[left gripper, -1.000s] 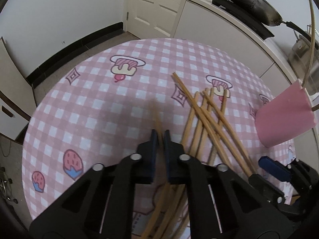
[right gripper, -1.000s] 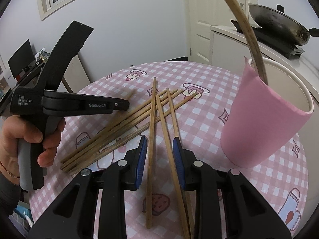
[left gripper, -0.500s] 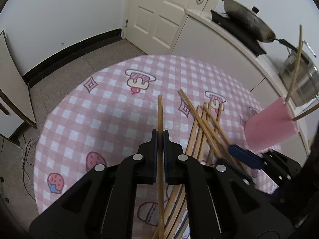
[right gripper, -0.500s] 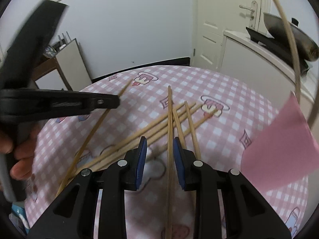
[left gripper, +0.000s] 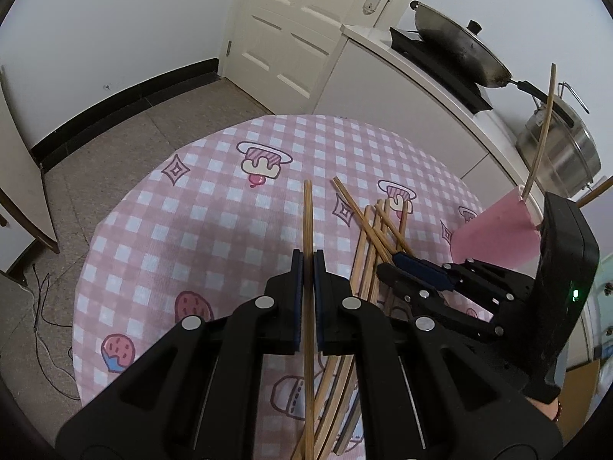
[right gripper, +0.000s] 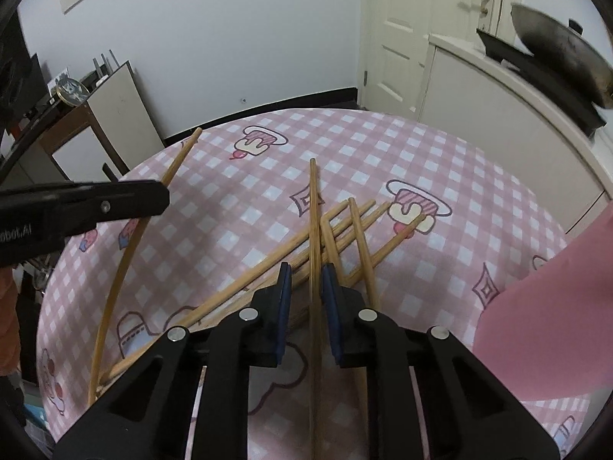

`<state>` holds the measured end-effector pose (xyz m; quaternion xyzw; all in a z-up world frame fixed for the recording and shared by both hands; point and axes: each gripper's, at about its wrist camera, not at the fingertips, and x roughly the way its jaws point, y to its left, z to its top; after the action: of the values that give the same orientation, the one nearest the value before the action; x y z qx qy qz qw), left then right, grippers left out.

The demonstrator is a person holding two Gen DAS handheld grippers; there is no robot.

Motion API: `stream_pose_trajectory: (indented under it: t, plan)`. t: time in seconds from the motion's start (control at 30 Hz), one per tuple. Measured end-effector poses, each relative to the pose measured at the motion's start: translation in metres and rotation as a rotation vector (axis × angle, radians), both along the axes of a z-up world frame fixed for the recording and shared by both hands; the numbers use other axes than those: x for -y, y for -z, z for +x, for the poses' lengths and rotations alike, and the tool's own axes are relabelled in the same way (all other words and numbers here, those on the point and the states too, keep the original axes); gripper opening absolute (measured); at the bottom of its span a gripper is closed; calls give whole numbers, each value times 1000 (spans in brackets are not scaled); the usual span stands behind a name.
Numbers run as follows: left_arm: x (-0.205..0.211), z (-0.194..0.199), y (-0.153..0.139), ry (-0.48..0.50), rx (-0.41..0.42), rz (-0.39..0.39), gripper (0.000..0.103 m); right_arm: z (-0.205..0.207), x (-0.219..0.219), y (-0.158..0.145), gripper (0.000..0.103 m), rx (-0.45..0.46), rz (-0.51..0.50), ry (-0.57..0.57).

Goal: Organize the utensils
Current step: 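Close the right tool on a chopstick while the left tool lifts its chopstick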

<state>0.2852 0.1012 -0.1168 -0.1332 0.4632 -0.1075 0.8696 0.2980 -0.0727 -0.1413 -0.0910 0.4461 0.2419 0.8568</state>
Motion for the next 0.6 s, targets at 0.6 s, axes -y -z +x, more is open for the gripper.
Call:
stream_pose_trajectory:
  t: [0.6]
  plan:
    - [8, -23, -32, 40, 60, -30, 5, -27, 8, -34, 5, 37, 131, -44]
